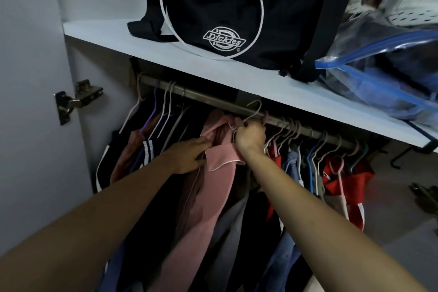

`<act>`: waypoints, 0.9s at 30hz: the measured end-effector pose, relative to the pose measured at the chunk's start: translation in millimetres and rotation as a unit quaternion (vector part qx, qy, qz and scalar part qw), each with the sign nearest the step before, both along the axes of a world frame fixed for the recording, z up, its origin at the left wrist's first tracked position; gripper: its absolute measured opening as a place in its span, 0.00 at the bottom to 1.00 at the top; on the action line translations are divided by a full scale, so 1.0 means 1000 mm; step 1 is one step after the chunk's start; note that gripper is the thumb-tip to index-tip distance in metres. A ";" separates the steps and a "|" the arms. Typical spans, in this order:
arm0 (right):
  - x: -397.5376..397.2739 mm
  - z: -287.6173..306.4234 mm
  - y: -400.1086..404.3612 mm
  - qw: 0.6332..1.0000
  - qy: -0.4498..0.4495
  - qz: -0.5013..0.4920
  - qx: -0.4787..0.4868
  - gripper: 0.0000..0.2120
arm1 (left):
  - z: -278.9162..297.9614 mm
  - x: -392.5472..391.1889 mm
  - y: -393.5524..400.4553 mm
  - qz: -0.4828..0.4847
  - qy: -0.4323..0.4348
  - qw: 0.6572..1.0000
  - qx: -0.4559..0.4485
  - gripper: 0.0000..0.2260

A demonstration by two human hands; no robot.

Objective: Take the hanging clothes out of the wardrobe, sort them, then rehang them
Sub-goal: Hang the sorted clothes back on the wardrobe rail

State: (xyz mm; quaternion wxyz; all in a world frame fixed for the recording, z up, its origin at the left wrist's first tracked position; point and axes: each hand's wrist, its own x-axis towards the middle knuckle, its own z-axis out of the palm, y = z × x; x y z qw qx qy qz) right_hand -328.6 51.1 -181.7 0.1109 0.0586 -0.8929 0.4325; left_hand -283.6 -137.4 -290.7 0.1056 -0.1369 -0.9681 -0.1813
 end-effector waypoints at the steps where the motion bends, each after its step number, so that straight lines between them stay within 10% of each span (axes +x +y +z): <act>1: -0.005 -0.003 -0.001 1.000 -0.002 0.001 0.001 0.18 | 0.000 -0.004 0.002 0.007 0.004 1.000 -0.008 0.25; 27: 0.046 -0.012 0.068 0.992 -0.032 0.115 0.051 0.18 | 0.027 0.060 0.043 0.059 -0.062 0.996 -0.013 0.25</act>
